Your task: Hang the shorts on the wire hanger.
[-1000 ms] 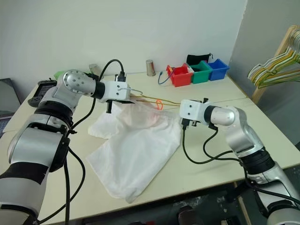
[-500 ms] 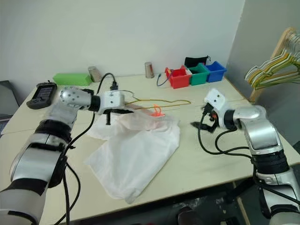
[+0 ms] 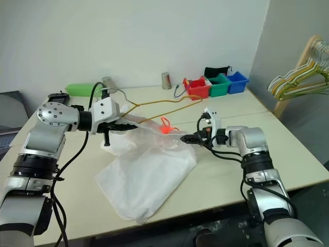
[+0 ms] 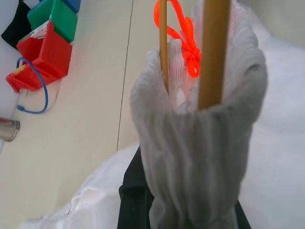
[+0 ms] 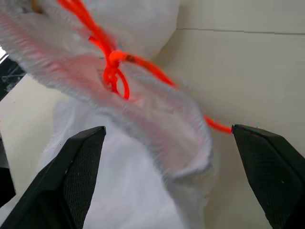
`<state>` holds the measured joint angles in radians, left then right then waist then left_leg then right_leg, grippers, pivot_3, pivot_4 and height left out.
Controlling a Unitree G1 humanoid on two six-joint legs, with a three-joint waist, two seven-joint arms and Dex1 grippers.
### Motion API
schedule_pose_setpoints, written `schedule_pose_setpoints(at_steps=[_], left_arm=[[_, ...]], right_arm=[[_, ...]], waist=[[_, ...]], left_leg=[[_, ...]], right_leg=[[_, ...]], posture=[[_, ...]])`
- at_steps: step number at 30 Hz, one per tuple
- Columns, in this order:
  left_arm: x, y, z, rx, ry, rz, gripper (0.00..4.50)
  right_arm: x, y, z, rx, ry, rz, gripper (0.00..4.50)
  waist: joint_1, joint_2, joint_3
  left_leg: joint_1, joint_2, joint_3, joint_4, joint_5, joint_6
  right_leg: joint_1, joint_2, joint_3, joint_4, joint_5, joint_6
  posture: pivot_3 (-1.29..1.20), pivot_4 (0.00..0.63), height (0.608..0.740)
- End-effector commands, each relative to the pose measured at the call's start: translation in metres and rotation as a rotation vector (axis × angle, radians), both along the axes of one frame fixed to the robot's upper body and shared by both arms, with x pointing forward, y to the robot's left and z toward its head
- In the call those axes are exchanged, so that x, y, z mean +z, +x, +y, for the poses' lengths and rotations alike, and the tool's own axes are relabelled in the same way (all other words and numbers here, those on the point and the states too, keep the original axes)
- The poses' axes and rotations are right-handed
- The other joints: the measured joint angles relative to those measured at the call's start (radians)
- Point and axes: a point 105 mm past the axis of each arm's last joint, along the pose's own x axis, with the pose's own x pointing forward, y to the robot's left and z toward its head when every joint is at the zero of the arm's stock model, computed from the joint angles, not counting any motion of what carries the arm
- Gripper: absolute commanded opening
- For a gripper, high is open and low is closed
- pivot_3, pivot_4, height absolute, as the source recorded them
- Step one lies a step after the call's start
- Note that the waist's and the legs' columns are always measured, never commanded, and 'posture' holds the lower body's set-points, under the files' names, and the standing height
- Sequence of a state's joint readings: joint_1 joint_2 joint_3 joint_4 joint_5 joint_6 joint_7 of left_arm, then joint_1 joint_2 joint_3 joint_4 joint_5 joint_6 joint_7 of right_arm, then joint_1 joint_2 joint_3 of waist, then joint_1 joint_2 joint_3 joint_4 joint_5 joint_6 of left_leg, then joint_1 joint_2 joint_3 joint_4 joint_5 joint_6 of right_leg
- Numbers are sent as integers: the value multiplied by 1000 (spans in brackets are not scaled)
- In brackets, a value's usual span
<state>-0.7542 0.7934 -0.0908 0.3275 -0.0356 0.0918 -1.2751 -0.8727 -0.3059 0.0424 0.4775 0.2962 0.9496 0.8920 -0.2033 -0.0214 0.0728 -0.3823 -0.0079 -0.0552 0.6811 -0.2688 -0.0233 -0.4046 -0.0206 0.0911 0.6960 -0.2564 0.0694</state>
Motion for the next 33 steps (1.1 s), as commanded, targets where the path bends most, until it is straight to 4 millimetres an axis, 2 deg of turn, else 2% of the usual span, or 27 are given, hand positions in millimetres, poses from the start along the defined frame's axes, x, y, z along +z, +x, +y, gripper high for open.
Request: schedule_pose_setpoints(at_steps=[1, 2, 6, 14, 20, 22, 26, 33], left_arm=[[22, -2, 1, 13, -23, -74, 0], [21, -3, 1, 14, -25, -74, 0], [20, -4, 0, 16, -24, -72, 0], [17, -4, 1, 13, -16, -70, 0], [17, -1, 1, 14, -15, -77, 0], [18, -1, 0, 12, -18, -80, 0], [18, 0, 1, 14, -15, -81, 0], [-1, -18, 16, 11, 44, 47, 0]], right_arm=[[7, 8, 8, 4, 33, -27, 4476], [8, 7, 12, 26, 54, -23, 4476], [6, 1, 15, 81, 35, -38, 3832], [3, -5, -5, 88, -10, -42, 1794], [2, -8, -8, 80, -10, -50, 229], [5, -7, -5, 81, 2, -62, 42], [11, -9, 0, 108, 1, -95, 42], [25, -10, -13, 139, -202, -361, 42]], waist=[[12, 0, 0], [16, 0, 0], [22, 0, -1], [33, 0, -1], [33, 0, -1], [33, 0, -1], [34, 0, -1], [34, 0, -1]], left_leg=[[0, 0, 1, 0, 0, 0], [0, -1, 1, 0, 0, 0], [0, -1, 2, 0, 0, 0], [0, -1, 2, 0, 0, 0], [0, -1, 2, 0, 0, 0], [0, 0, 3, 0, 0, 0], [0, 0, 3, 0, 0, 0], [-1, 0, 3, -1, 0, 0]], right_leg=[[0, 0, 1, 0, 0, 0], [0, 0, 1, 0, 0, 0], [0, -1, 2, 0, 0, 0], [0, 0, 2, 0, 0, 0], [0, 0, 2, 0, 0, 0], [0, 0, 2, 0, 0, 0], [0, 1, 2, 0, 0, 0], [0, 1, 3, -4, 0, 0]], posture=[[-29, 0, 740], [-28, 0, 740], [-27, 0, 740], [-39, 0, 740], [-53, 0, 740], [-53, 0, 740], [-53, 0, 740], [-40, 0, 740]])
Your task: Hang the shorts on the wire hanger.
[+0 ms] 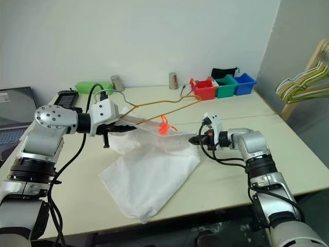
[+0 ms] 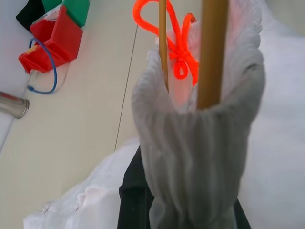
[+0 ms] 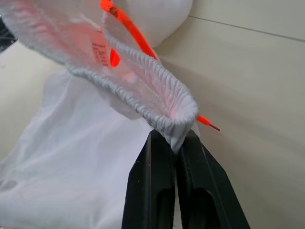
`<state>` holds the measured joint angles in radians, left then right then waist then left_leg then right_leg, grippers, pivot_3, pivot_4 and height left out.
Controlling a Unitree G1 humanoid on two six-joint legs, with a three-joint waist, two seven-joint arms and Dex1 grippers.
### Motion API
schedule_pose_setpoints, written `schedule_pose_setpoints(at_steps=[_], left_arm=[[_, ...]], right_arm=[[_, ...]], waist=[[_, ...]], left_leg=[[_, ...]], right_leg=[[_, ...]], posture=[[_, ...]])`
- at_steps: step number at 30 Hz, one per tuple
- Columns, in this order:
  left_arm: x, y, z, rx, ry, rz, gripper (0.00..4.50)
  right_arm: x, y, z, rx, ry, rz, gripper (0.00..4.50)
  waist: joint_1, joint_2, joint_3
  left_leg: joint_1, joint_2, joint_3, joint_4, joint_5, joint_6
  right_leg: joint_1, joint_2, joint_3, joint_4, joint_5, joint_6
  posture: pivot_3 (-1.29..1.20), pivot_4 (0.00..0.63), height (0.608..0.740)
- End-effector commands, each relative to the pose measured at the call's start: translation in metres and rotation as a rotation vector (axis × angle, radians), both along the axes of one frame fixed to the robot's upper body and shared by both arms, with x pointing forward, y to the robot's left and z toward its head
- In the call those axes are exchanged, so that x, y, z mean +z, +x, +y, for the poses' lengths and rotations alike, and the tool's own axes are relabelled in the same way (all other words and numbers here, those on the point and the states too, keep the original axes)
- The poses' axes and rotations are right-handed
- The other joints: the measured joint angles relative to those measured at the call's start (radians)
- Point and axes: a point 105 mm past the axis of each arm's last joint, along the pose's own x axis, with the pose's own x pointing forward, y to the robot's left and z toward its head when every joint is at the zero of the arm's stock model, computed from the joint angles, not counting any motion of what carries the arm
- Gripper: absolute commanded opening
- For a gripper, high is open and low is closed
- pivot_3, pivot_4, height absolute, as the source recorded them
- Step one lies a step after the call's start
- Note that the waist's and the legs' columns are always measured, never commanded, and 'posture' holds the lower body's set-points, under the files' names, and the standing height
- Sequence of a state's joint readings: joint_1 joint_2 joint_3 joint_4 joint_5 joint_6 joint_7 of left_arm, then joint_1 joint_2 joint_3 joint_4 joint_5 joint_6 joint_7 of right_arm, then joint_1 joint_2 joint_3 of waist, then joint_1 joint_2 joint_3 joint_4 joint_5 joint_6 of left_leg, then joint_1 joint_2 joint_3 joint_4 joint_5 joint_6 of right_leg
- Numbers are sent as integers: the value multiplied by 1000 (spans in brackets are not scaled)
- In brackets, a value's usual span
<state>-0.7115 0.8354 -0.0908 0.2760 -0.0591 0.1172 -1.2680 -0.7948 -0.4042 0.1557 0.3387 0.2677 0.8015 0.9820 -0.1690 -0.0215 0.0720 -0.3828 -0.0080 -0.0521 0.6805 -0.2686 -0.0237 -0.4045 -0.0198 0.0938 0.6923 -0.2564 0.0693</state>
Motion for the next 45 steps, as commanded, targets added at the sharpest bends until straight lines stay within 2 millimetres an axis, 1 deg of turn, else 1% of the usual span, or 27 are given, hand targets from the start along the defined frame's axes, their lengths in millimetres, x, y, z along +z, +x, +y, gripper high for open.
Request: schedule_pose_setpoints(at_steps=[1, 3, 7, 9, 14, 19, 22, 24, 26, 30, 34, 38, 42, 45], left_arm=[[-3, -15, 13, -7, 52, 59, 0], [-17, -24, 20, -14, 109, 103, 0], [-29, -33, 22, -23, 137, 158, 0], [-31, -30, 24, -9, 148, 150, 0], [-35, -25, 27, -5, 201, 126, 0], [-33, -21, 27, -2, 191, 114, 0], [-45, -26, 38, -12, 286, 157, 0], [-48, -23, 43, 4, 332, 153, 0], [-49, -21, 45, 4, 361, 144, 0], [-44, -16, 33, -12, 316, 118, 0], [-39, -4, 11, -26, 255, 69, 0], [-38, 2, -12, -69, 222, 42, 0], [-36, 3, -22, -93, 221, 33, 0], [-35, 4, -28, -106, 215, 32, 0]], right_arm=[[25, 2, -7, 25, -100, -221, 42], [32, -1, -9, 41, -131, -274, 42], [42, -6, -8, 52, -143, -317, 42], [45, -11, -6, 72, -147, -327, 42], [46, -21, -4, 107, -192, -342, 42], [45, -27, -5, 122, -224, -353, 42], [48, -26, -11, 109, -253, -373, 42], [54, -29, -11, 123, -265, -391, 42], [61, -33, -9, 148, -275, -409, 42], [66, -41, -6, 180, -292, -429, 42], [73, -48, 14, 222, -288, -480, 42], [69, -45, 35, 241, -307, -535, 42], [66, -41, 38, 243, -331, -564, 42], [67, -37, 35, 255, -379, -611, 42]], waist=[[-1, 0, 0], [1, 0, 0], [5, 0, 0], [7, 0, 0], [11, 0, 0], [14, 0, 0], [14, 0, 0], [14, 0, 0], [14, 0, 0], [15, 0, 0], [15, 0, 0], [11, 0, 0], [8, 0, 0], [6, 0, 0]], left_leg=[[0, 0, 0, 0, 0, 0], [0, 0, 0, -1, 0, 0], [0, 1, 0, -1, 0, 0], [-1, 1, 1, -1, 0, 0], [-1, 1, 1, -1, 0, 0], [-1, 1, 2, -1, 0, 0], [-2, 1, 2, -1, 0, 0], [-2, 1, 2, -1, 0, 0], [-2, 1, 2, -1, 0, 0], [-3, 1, 2, -1, 0, 0], [-3, 1, 2, -1, 0, 0], [-3, 1, 2, -1, 0, 0], [-3, 1, 2, -1, 0, 0], [-3, 1, 2, -1, 0, 0]], right_leg=[[0, 0, 0, 0, 0, 0], [0, 0, 0, -1, 0, 0], [0, 0, 0, -3, 0, 0], [1, 0, 0, -4, 0, 0], [1, 0, 0, -6, -1, 1], [1, 1, 1, -8, -1, 1], [1, 1, 1, -10, -1, 1], [1, 0, 1, -10, -1, 1], [1, 1, 1, -10, -1, 1], [1, 1, 1, -11, -2, 3], [1, 0, 1, -11, -2, 3], [1, 1, 1, -11, -2, 4], [1, 1, 1, -11, -2, 3], [0, 1, 1, -11, -1, 1]], posture=[[-41, 0, 740], [-44, 0, 740], [-54, 0, 740], [-61, 0, 740], [-73, 0, 740], [-82, 0, 740], [-88, 1, 740], [-94, 4, 740], [-98, 5, 740], [-102, 11, 740], [-108, 14, 740], [-110, 15, 740], [-107, 19, 740], [-109, 20, 740]])
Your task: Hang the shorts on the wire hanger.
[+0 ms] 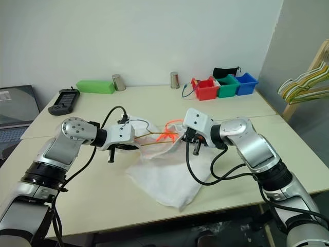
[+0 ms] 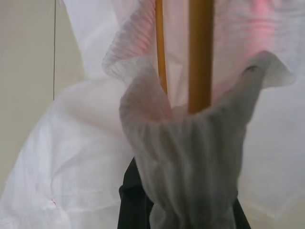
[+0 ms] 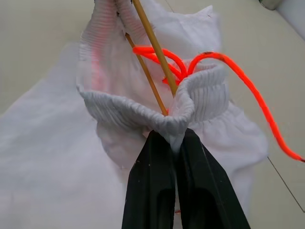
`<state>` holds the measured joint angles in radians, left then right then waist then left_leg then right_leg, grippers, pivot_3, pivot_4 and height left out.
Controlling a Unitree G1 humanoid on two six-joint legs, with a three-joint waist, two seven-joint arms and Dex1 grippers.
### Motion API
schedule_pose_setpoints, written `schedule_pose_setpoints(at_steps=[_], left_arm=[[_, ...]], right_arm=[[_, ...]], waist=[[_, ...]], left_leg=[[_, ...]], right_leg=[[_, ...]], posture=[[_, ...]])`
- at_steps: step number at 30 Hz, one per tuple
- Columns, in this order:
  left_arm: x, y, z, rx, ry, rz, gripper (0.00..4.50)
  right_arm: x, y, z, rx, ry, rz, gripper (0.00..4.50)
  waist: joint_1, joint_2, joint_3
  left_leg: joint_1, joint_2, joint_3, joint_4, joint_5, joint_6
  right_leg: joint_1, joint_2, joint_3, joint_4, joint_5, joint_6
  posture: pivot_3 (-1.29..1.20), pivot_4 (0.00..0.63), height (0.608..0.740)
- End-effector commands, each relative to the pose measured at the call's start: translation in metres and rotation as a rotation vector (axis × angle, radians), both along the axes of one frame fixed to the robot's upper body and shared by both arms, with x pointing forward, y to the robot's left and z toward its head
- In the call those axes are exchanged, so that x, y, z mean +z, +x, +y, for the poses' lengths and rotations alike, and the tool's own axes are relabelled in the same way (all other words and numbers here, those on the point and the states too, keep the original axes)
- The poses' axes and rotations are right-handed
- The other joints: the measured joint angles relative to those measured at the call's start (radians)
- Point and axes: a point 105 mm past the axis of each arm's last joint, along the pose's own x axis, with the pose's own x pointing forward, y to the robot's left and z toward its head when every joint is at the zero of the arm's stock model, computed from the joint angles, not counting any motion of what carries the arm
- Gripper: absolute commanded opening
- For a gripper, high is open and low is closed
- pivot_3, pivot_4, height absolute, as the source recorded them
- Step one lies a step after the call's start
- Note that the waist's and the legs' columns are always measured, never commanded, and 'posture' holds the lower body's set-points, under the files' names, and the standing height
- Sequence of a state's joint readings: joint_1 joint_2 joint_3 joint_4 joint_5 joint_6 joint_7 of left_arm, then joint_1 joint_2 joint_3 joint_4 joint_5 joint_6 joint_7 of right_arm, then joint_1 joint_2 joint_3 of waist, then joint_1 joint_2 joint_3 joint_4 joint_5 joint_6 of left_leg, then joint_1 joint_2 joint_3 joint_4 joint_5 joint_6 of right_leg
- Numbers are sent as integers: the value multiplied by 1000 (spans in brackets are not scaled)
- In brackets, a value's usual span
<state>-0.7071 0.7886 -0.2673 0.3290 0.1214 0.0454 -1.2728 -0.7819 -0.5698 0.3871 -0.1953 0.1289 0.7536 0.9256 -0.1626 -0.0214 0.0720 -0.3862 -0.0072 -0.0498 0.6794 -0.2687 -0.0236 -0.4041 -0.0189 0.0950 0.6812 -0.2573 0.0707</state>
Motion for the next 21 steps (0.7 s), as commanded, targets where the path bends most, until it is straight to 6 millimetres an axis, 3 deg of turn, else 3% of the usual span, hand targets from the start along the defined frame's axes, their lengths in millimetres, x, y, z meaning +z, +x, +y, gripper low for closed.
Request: schedule_pose_setpoints(at_steps=[1, 7, 8, 15, 21], left_arm=[[19, 4, -13, -44, -23, -66, 0], [14, 4, -5, -42, 8, -65, 0], [14, 4, -5, -44, 10, -66, 0], [10, 4, -8, -55, 9, -61, 0], [9, 5, -12, -71, 2, -67, 0]], right_arm=[[19, 4, 2, 36, -34, -124, 42], [22, 6, -4, 44, -57, -149, 42], [24, 5, -5, 49, -57, -149, 537], [39, 0, -13, 84, -91, -170, 2173], [33, -3, -25, 74, -160, -144, 3572]], waist=[[-1, 0, 0], [-2, 0, 0], [-2, 0, 0], [-2, 0, 0], [-3, 0, 0]], left_leg=[[0, 0, 0, 0, 0, 0], [0, 0, 0, 0, 0, 0], [0, 0, 0, 0, 0, 0], [0, 0, 0, 0, 0, 0], [0, 0, 0, 0, 0, 0]], right_leg=[[0, 0, 0, 0, 0, 0], [0, 0, 0, 0, -1, 1], [0, 0, 0, 0, -1, 1], [0, 0, 0, 0, -1, 1], [0, 0, 0, 0, -1, 2]], posture=[[-109, 20, 740], [-112, 21, 740], [-112, 21, 740], [-126, 19, 740], [-129, 16, 740]])
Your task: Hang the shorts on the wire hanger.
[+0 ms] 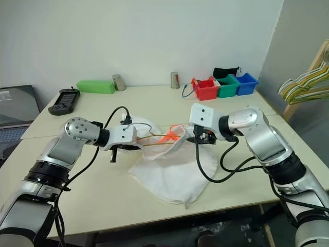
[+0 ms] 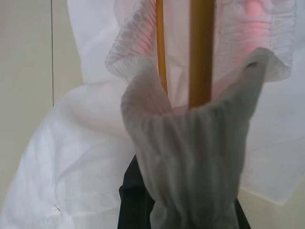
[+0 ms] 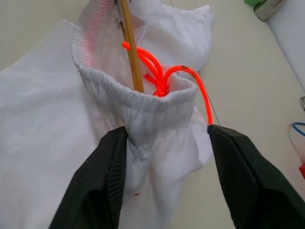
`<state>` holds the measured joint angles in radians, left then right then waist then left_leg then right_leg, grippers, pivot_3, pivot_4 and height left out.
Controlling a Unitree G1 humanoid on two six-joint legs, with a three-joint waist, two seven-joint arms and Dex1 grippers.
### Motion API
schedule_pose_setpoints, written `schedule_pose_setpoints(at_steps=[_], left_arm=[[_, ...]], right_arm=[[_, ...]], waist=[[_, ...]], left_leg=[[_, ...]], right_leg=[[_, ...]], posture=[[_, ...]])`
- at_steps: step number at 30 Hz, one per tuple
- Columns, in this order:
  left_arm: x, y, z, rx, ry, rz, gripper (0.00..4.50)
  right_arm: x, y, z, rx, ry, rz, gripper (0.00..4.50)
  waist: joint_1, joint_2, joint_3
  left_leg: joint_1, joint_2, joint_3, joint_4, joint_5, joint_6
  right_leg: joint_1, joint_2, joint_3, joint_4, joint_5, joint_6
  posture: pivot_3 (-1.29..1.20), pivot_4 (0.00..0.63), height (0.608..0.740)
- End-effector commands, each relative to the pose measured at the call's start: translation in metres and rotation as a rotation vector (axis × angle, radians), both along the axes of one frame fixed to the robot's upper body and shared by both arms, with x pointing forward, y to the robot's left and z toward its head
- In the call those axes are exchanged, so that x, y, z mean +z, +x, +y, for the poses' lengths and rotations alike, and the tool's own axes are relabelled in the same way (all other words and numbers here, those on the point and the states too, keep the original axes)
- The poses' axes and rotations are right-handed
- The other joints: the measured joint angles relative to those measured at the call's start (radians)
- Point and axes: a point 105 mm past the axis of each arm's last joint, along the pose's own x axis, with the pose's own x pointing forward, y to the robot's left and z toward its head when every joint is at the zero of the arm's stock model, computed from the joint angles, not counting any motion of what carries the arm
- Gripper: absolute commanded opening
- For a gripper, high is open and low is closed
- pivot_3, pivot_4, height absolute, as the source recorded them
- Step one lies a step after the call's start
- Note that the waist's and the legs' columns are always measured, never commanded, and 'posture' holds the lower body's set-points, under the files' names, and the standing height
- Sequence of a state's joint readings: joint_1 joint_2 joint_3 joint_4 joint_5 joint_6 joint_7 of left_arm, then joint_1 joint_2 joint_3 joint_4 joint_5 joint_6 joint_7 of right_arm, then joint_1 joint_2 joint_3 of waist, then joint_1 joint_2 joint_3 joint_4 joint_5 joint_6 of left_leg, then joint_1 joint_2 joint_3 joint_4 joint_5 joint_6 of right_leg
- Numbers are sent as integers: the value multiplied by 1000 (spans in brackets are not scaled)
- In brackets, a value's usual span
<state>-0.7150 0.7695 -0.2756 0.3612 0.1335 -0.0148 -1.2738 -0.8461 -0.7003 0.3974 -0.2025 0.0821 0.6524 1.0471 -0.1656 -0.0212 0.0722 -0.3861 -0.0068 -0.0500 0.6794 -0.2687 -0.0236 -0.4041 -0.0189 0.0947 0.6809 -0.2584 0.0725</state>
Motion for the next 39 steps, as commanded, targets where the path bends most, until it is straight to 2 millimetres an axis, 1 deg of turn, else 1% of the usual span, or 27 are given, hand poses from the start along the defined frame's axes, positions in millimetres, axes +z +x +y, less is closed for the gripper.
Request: schedule_pose_setpoints(at_steps=[1, 6, 10, 13, 17, 20, 23, 25, 26, 31, 34, 35, 39], left_arm=[[12, 4, -8, -32, -7, -55, 0], [13, 3, -8, -37, -9, -59, 0], [16, 4, -9, -36, -11, -65, 0], [17, 3, -9, -34, -11, -66, 0], [18, 4, -10, -31, -10, -67, 0], [18, 3, -10, -29, -8, -69, 0], [18, 3, -7, -22, -4, -72, 0], [17, 3, -6, -18, -2, -73, 0], [17, 2, -5, -16, -1, -73, 0], [16, 3, -4, -10, 3, -74, 0], [16, 5, -4, -9, 5, -81, 0], [16, 6, -5, -9, 4, -82, 0], [16, 8, -7, -12, 0, -88, 0]], right_arm=[[7, -3, -8, 7, -38, -13, 3797], [-3, 0, -21, -8, -110, 20, 3797], [-24, 5, -28, -12, -203, 53, 3797], [-33, 24, -20, -27, -233, 8, 3797], [-35, 40, -9, -11, -270, -43, 3797], [-31, 48, -1, -19, -255, -60, 3797], [-30, 48, -1, 1, -269, -69, 3797], [-30, 48, -2, 7, -274, -70, 3439], [-31, 48, -2, 9, -273, -70, 3331], [-35, 47, -2, 37, -309, -87, 2055], [-35, 47, -2, 37, -315, -95, 1515], [-36, 46, -2, 39, -314, -92, 1215], [-37, 46, -2, 38, -313, -86, 399]], waist=[[0, 0, 0], [-1, 0, 0], [-2, 0, 0], [-4, 0, 0], [-4, 0, 0], [-3, 0, 0], [-2, 0, 0], [1, 0, 0], [2, 0, 0], [2, 0, 0], [2, 0, 0], [2, 0, 0], [2, 0, 0]], left_leg=[[0, 0, 0, 0, 0, 0], [0, 0, 0, 0, 0, 0], [0, 0, 0, 0, 0, 0], [0, 0, 1, 0, 0, 0], [1, 0, 1, 0, 0, 0], [1, 0, 1, 0, 0, 0], [0, 0, 0, 0, 0, 0], [0, 0, 0, -1, 0, 0], [0, 0, 0, -1, 0, 0], [0, 0, 0, -1, 0, 0], [1, 0, 0, -1, 0, 0], [1, 0, 0, -1, 0, 0], [1, 0, 0, -1, 0, 0]], right_leg=[[0, 0, 0, 0, 0, 0], [0, 0, 0, 0, 0, 0], [0, 0, 0, 0, 0, 0], [0, 0, 0, 0, 0, 0], [0, 0, 1, 1, 1, -1], [0, 0, 1, 0, 3, -5], [0, 0, 1, 0, 3, -5], [0, 0, 0, 0, 3, -5], [0, 0, 0, 0, 3, -5], [0, 0, 0, 0, 3, -5], [0, 0, 0, 1, 3, -5], [0, 0, 0, 1, 3, -5], [0, 0, 0, 1, 3, -5]], posture=[[-129, 16, 740], [-121, 11, 740], [-109, 5, 740], [-102, 3, 740], [-98, 5, 740], [-90, 7, 740], [-78, 10, 740], [-78, 10, 740], [-78, 10, 740], [-73, 12, 740], [-75, 14, 740], [-75, 14, 740], [-81, 18, 740]])
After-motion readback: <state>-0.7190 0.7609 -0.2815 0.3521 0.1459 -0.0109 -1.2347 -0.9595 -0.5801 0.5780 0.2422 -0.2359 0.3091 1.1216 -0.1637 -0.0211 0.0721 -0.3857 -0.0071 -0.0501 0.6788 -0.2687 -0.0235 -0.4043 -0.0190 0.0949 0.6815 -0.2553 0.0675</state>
